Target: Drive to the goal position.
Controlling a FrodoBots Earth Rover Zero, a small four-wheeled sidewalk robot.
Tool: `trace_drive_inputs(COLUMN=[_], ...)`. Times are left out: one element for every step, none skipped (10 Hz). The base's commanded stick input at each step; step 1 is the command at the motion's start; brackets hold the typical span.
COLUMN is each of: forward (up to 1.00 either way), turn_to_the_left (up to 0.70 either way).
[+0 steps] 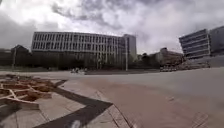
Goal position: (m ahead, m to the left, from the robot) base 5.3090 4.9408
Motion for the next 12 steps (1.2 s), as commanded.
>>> trace_drive_inputs(forward=[1.0,1.0,1.0,1.0,1.0,1.0,1.0,1.0,1.0,1.0,1.0,1.0], turn_to_the_left=[0.0,0.0,0.0,0.0,0.0,0.0,0.02,0.1,0.35,0.4,0.4,0.4])
